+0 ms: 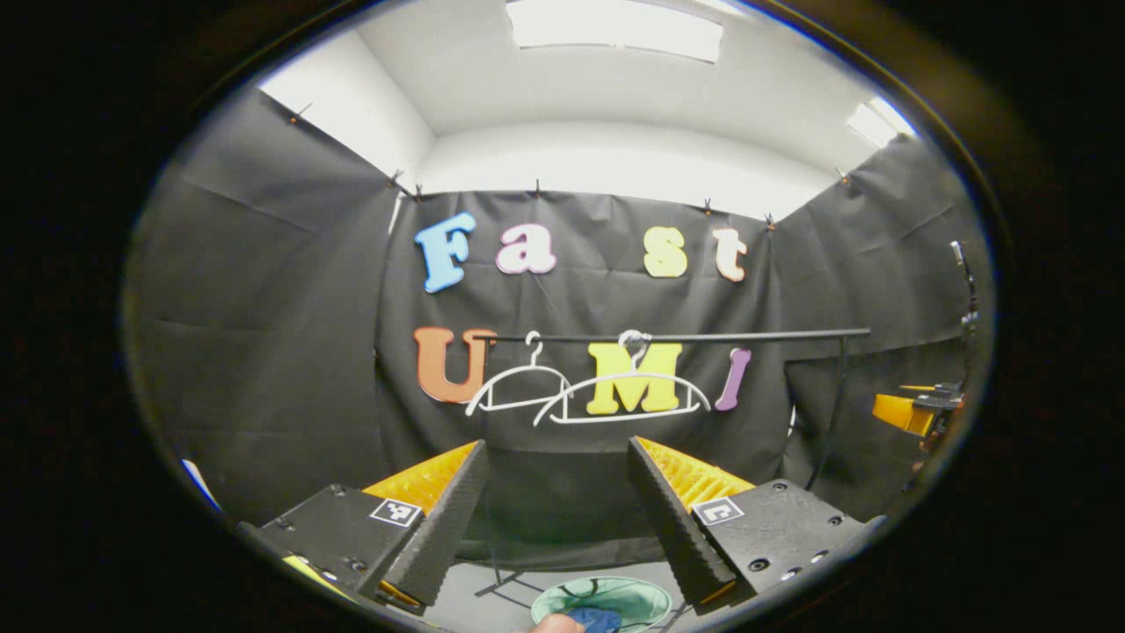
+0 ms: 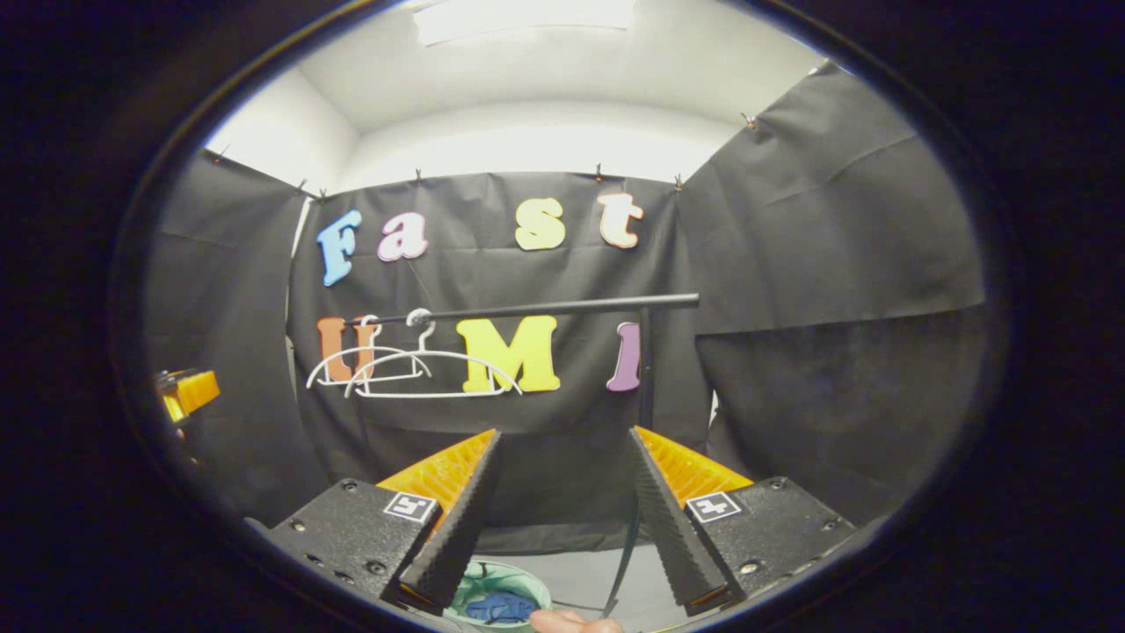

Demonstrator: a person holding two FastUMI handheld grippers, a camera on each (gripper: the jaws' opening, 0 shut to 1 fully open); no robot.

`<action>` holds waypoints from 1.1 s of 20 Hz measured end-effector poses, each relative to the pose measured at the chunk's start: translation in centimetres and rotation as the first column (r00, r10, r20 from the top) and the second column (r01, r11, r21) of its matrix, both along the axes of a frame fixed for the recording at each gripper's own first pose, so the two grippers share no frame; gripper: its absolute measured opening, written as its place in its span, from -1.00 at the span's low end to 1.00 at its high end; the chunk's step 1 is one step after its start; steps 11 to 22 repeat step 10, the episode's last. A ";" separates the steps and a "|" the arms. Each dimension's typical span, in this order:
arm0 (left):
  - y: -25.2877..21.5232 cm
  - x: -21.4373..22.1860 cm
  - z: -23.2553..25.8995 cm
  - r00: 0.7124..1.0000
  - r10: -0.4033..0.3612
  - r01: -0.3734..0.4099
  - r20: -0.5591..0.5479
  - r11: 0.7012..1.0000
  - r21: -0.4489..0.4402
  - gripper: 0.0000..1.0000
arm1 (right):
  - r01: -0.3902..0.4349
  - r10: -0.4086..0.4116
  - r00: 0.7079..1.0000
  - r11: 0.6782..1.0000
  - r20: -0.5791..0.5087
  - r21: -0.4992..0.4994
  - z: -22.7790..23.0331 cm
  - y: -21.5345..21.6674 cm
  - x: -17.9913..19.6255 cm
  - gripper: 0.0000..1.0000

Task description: Grasp the clothes on the hanger with both hands and then place them into the laundry hamper below.

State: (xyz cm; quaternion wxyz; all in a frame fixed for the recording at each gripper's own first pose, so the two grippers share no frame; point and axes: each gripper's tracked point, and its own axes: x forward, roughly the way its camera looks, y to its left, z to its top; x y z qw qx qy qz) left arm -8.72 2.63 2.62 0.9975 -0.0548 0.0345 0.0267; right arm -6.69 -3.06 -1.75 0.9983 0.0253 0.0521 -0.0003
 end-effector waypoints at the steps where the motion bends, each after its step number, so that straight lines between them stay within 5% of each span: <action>1: -0.5 -1.9 0.6 1.000 0.018 -0.019 0.024 1.000 0.014 1.00 | -0.015 0.015 1.000 1.000 0.013 0.003 0.6 -0.6 -1.2 0.77; 9: -4.0 -10.9 5.0 0.992 0.081 -0.090 0.102 0.992 0.086 1.00 | -0.091 0.090 0.992 0.996 0.092 0.001 3.3 -4.4 -7.0 0.80; 22: -4.3 -11.2 5.4 0.991 0.079 -0.089 0.112 0.992 0.088 1.00 | -0.090 0.088 0.991 0.996 0.097 0.013 3.6 -4.9 -7.2 0.77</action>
